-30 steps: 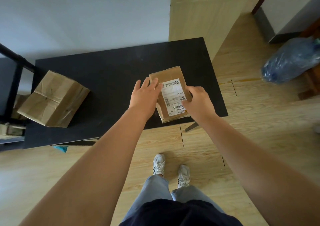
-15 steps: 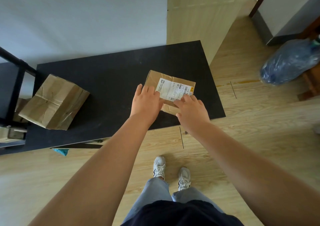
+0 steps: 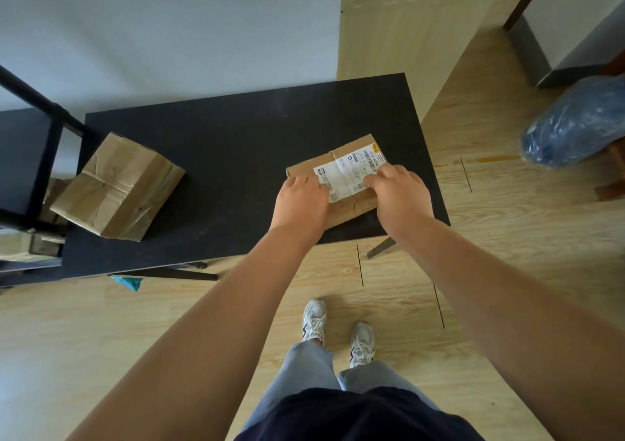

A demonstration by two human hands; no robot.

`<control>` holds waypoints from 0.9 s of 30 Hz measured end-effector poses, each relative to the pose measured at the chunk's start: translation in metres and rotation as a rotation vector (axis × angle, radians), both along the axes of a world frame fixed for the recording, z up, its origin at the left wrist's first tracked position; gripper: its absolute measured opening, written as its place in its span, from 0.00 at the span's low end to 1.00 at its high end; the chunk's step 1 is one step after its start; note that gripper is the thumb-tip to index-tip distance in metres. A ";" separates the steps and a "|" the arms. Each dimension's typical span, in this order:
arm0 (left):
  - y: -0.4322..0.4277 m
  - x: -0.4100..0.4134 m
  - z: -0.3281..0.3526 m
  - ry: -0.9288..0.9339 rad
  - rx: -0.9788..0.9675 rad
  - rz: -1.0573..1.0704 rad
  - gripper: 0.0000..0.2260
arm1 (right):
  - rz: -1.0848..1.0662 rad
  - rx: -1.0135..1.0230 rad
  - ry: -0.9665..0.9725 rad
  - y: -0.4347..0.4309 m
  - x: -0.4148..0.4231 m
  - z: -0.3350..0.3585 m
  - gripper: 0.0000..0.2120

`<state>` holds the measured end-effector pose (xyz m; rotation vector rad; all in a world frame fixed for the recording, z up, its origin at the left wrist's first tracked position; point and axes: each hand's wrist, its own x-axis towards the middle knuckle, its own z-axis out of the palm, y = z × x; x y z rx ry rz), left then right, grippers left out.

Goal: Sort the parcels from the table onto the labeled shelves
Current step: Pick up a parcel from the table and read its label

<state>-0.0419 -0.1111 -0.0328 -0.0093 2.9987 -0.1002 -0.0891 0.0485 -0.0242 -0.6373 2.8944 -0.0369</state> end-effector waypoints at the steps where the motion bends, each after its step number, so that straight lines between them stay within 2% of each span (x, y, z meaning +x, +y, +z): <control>1: 0.003 0.000 0.000 -0.011 -0.010 -0.012 0.09 | -0.006 0.005 -0.005 -0.001 -0.003 0.000 0.24; 5: 0.014 0.001 0.001 -0.045 0.028 -0.059 0.09 | -0.007 0.038 -0.035 0.000 -0.009 -0.005 0.28; 9: 0.012 -0.009 0.003 0.026 0.116 -0.040 0.11 | -0.050 0.012 -0.103 0.006 -0.007 -0.018 0.32; 13: -0.005 -0.022 0.005 0.036 0.255 0.184 0.21 | -0.388 -0.357 -0.102 0.006 0.007 -0.025 0.28; 16: -0.010 -0.020 0.005 -0.046 0.395 0.329 0.17 | -0.608 -0.526 -0.289 0.004 0.014 -0.029 0.26; 21: -0.004 -0.004 -0.003 -0.025 0.538 0.439 0.17 | -0.554 -0.534 -0.437 0.000 0.021 -0.036 0.22; 24: 0.000 0.009 -0.009 -0.021 0.610 0.531 0.21 | -0.512 -0.511 -0.447 0.000 0.019 -0.037 0.22; 27: 0.008 0.022 -0.015 -0.011 0.681 0.636 0.18 | -0.475 -0.486 -0.424 -0.002 0.016 -0.037 0.23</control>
